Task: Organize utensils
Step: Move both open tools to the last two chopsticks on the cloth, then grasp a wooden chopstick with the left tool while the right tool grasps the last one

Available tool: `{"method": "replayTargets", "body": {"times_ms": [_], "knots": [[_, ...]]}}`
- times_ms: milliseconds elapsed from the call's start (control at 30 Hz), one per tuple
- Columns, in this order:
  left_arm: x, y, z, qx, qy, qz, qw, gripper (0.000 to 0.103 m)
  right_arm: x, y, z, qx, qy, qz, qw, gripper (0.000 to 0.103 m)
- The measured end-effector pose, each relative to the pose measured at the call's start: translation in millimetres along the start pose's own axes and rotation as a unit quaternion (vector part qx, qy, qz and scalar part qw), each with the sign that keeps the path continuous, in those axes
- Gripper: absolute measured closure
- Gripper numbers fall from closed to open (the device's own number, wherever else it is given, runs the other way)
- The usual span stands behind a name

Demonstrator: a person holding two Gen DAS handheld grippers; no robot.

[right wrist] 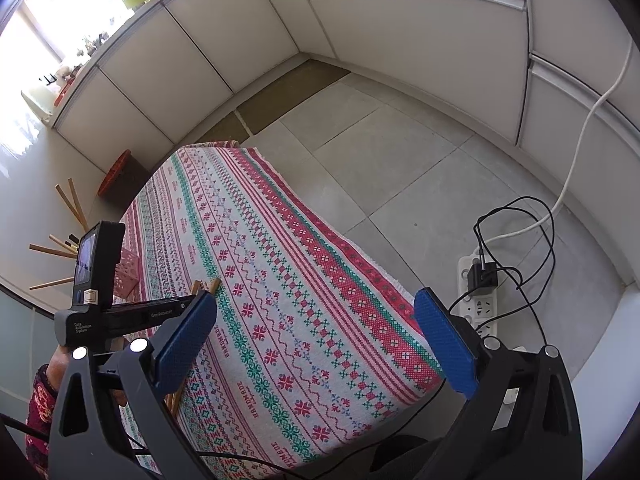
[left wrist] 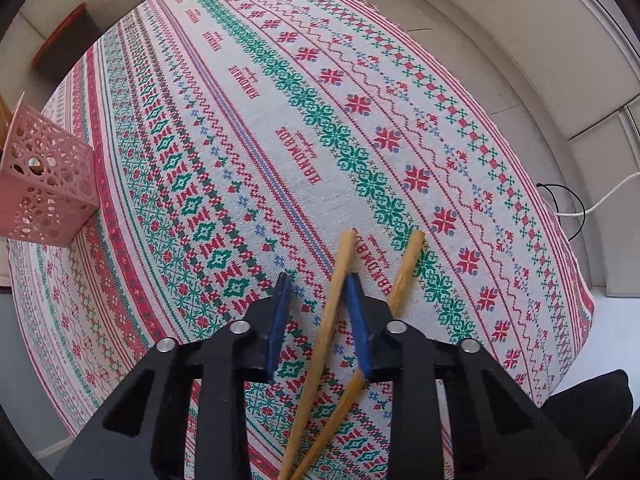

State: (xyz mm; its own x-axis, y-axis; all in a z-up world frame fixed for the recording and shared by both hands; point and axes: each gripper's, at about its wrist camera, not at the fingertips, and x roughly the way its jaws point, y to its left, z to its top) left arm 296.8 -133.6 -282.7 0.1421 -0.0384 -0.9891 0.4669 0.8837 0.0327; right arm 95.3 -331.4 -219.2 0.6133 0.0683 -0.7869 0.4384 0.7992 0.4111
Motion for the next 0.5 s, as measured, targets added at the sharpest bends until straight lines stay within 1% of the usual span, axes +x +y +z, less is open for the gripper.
{"method": "replayTargets", "body": {"times_ms": [33,100,200,267,367,433,500], "knots": [[0,-1,1,0.005,-0.001,0.001,1.0000,0.085,1,0,0,0.000,0.001,-0.001,1.000,0.007],[0,0,1,0.008,-0.002,-0.001,1.0000,0.094,2,1,-1,-0.001,0.002,-0.003,1.000,0.007],[-2,2,-1,0.005,-0.012,-0.008,0.9999,0.096,4,5,-1,-0.006,0.004,-0.007,1.000,0.007],[-7,6,-13,0.009,-0.022,-0.003,0.9997,0.096,6,8,-2,-0.009,0.004,-0.015,1.000,0.007],[-31,12,-31,0.005,-0.050,-0.005,0.9987,0.096,10,21,-3,-0.019,-0.002,-0.040,0.999,0.007],[-50,18,-38,0.000,-0.073,-0.011,0.9973,0.096,23,36,-3,-0.024,0.011,-0.048,0.998,0.007],[-69,27,-48,-0.008,-0.098,-0.009,0.9951,0.096,43,54,-4,-0.031,0.038,-0.057,0.997,0.007]]}}
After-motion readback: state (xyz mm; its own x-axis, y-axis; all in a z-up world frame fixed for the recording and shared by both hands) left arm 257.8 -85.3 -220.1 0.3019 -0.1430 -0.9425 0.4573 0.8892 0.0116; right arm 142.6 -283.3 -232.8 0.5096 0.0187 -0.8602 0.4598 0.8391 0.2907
